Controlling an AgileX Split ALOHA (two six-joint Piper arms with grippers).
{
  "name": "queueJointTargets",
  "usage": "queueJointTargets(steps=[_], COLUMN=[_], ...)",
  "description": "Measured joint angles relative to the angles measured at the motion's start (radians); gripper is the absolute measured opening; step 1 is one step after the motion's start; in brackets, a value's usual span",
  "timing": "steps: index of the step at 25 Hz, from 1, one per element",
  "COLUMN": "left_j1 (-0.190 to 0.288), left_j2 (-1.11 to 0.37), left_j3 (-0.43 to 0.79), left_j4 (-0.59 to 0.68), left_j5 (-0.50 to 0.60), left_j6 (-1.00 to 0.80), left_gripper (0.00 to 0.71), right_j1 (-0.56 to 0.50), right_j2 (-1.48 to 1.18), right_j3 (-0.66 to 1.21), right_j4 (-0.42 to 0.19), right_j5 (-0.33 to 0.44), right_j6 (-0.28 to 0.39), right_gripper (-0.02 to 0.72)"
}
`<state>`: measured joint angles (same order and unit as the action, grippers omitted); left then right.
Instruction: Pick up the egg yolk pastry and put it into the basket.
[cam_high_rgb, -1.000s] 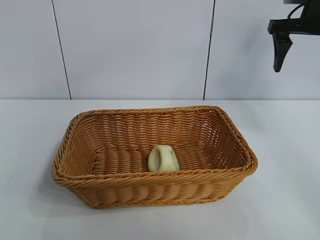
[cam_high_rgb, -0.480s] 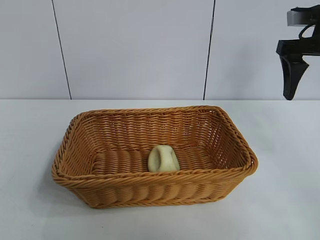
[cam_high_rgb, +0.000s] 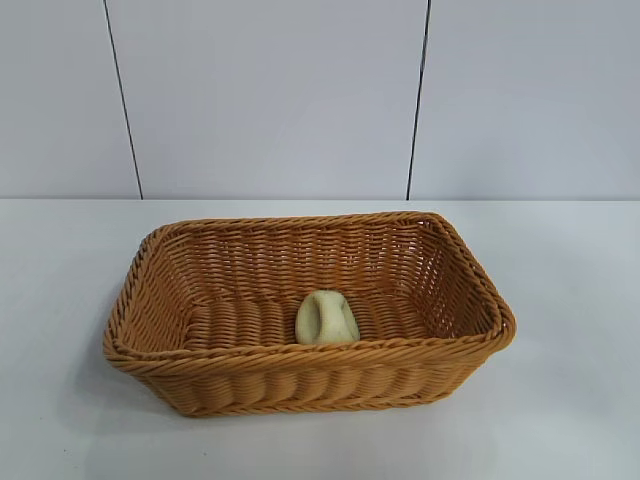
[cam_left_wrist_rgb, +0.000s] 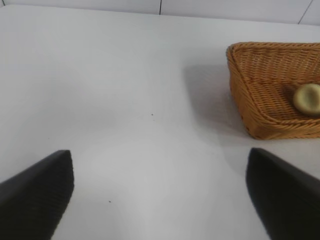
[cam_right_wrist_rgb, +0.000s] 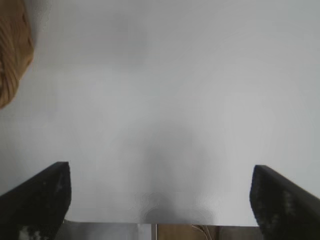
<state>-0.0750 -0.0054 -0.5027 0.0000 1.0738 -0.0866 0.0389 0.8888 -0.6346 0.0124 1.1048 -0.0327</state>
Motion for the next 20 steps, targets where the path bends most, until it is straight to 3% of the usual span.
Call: queueJointTargets(steps=[3,7,20], left_j1=[0.0,0.0,0.0], left_j2=[0.0,0.0,0.0], left_j3=[0.0,0.0,0.0], left_j4=[0.0,0.0,0.0], left_j5=[0.0,0.0,0.0], left_j6=[0.0,0.0,0.0], left_gripper=[0.671,0.671,0.671], right_j1=[0.0,0.0,-0.073], right_j2=[-0.158,-0.348,-0.759], right_j3=[0.113,0.129,0.129], right_j4=[0.029,0.042,0.051], right_j5=[-0.054,-0.078,-0.08], right_j6=[-0.013,-0.016,-0.019], right_gripper=[0.695,0.695,0.695])
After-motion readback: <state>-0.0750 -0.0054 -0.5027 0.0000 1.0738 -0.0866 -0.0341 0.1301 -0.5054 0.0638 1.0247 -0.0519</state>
